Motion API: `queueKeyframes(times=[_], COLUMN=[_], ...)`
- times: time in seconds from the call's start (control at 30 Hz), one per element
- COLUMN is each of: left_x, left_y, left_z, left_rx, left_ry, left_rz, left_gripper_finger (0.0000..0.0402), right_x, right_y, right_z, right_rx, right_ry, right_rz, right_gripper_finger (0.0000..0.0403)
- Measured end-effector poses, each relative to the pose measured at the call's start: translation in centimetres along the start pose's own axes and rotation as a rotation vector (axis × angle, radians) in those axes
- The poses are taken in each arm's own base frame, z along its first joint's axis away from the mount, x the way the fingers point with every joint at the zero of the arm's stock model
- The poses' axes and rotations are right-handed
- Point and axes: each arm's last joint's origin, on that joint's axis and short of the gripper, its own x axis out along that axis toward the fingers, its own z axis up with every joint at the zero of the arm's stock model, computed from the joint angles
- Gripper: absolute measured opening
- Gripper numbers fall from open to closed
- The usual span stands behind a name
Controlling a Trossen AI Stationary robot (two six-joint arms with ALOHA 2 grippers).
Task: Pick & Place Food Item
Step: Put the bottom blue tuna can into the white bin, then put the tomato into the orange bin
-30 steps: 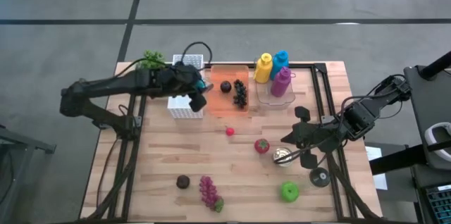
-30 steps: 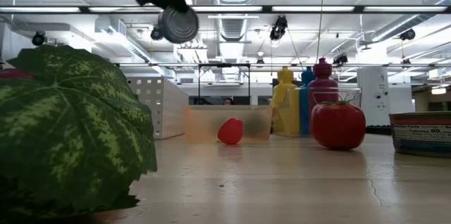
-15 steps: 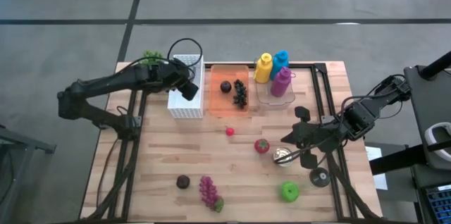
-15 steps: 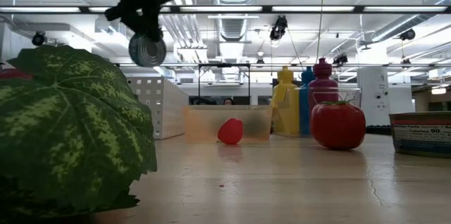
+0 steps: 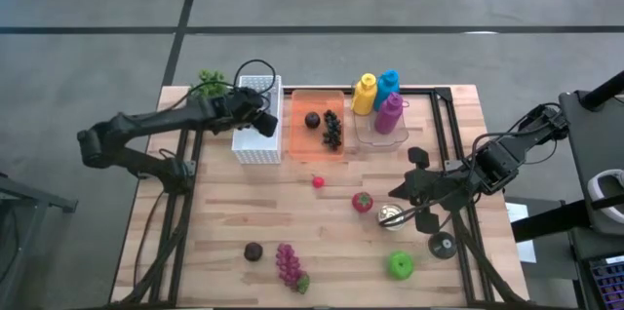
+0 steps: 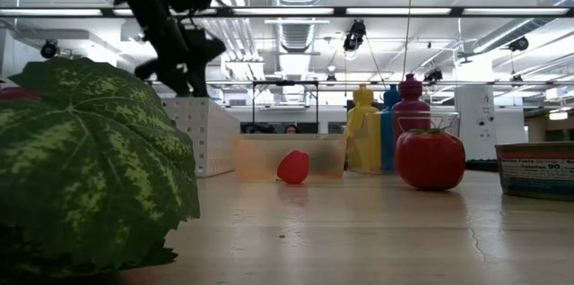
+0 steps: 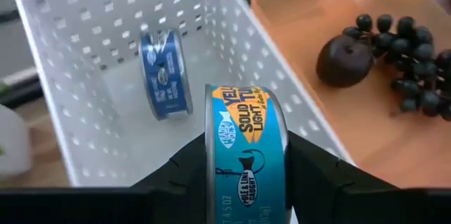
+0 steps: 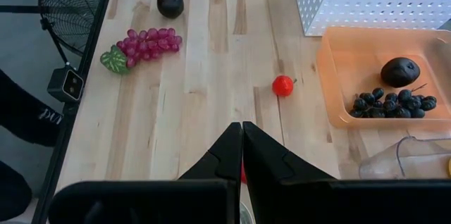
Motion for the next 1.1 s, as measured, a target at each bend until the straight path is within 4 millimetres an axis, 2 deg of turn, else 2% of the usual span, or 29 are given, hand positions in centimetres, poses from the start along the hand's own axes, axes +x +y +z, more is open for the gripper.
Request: queueKeyframes(times=[0.2,0.37,0.53,0.77,1.1], left_x=[2.3,3.2,3.4,3.6,3.6], left_y=[1.1,1.8,2.1,2.4,2.6], left_z=[-1.8,-2.6,-2.8,-2.6,-2.5], left_rx=[-0.062,-0.087,-0.112,-0.133,-0.151], left_ry=[0.003,-0.002,-0.004,-0.008,-0.012], left_rz=[-0.029,-0.018,-0.012,0.001,0.004], left_gripper_finger=[0.0177,0.0158,0.0149,0.0190,0.0228], right_x=[0.0,0.0,0.0,0.0,0.0], right_y=[0.0,0.0,0.0,0.0,0.0], right_z=[0.0,0.0,0.0,0.0,0.0], right_rx=[0.000,0.000,0.000,0.000,0.000], right_ry=[0.000,0.000,0.000,0.000,0.000], right_rz=[0.000,0.000,0.000,0.000,0.000], right_gripper_finger=[0.0008,0.0008,0.0008,0.0008,0.0008])
